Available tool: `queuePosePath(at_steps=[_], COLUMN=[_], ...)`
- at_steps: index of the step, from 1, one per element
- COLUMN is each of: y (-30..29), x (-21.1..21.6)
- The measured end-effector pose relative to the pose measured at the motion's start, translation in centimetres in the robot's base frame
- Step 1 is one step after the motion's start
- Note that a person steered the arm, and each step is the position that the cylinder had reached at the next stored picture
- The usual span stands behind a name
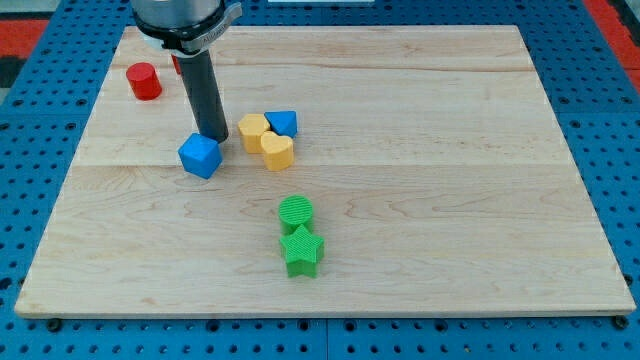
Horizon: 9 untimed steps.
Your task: Move the blue cube close to the yellow blocks
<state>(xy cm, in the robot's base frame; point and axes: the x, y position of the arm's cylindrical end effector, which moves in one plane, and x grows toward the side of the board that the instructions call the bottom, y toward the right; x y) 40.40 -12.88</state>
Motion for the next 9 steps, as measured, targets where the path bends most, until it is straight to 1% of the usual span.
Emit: queuePosePath(at_steps=[1, 2, 3, 4, 5, 6, 7, 8, 9], y=[0.0, -5.0, -6.3, -4.9, -4.2, -3.0, -3.6, -3.7, -3.3], x=[0.5, 0.4, 1.1, 3.7, 3.9, 4.9, 7.3, 8.2, 7.1])
